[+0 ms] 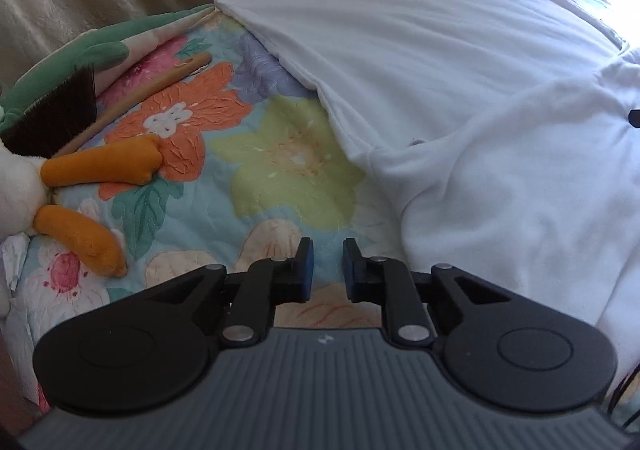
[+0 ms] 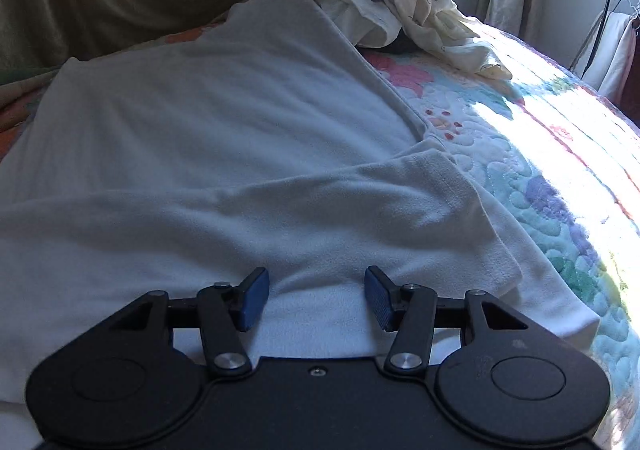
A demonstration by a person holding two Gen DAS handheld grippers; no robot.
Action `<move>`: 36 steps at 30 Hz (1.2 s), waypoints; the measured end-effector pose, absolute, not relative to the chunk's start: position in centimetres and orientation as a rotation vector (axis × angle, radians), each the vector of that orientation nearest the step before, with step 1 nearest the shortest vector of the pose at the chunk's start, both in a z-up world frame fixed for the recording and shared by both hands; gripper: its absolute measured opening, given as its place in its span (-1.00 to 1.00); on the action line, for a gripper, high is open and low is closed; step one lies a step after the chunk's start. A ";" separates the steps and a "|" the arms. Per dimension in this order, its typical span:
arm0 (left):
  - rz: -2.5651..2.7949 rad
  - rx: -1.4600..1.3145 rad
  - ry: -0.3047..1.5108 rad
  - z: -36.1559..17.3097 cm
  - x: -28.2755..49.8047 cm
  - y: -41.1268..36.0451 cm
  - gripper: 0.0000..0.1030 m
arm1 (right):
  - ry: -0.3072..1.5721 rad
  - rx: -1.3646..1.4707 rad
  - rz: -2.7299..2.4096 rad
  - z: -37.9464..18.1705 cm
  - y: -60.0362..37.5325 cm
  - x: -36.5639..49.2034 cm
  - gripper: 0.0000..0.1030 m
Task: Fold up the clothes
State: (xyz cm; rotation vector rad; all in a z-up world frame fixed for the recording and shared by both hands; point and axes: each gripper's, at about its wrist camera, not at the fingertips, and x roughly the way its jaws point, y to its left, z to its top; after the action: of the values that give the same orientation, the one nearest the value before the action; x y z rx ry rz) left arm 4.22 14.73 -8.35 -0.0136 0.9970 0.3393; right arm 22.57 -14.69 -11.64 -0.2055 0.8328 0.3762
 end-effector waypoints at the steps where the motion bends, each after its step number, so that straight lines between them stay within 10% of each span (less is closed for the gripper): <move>1: 0.315 -0.044 0.995 -8.0 3.8 15.0 -0.68 | 0.849 -0.210 0.369 -11.4 -14.9 22.5 0.11; 4: 0.223 -0.158 0.988 -7.2 2.7 15.7 -0.65 | 0.888 -0.244 0.344 -10.4 -15.2 22.1 0.10; 15: -0.030 -0.634 1.025 -8.8 2.7 16.6 0.49 | 0.921 0.275 0.440 -4.9 -25.3 19.1 0.40; 17: -0.064 -0.651 1.042 -9.3 2.6 16.2 0.22 | 0.916 0.376 0.398 -4.5 -27.4 19.2 0.49; 19: -0.089 -0.618 1.048 -9.2 2.4 15.4 -0.71 | 0.886 0.428 0.328 -4.1 -29.2 18.9 0.57; 20: -0.096 -0.583 1.045 -9.0 2.2 14.8 -0.82 | 0.885 0.419 0.311 -4.1 -29.5 18.7 0.59; 36: -0.052 -0.527 1.112 -8.0 1.9 14.1 -0.73 | 1.061 0.279 0.230 -8.4 -29.9 18.5 0.59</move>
State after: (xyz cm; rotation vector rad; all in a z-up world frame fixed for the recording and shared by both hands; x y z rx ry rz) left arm 1.94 14.10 -7.96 -0.5275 1.1119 -0.0525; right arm 18.49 -29.91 -8.43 0.2793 1.0611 0.2301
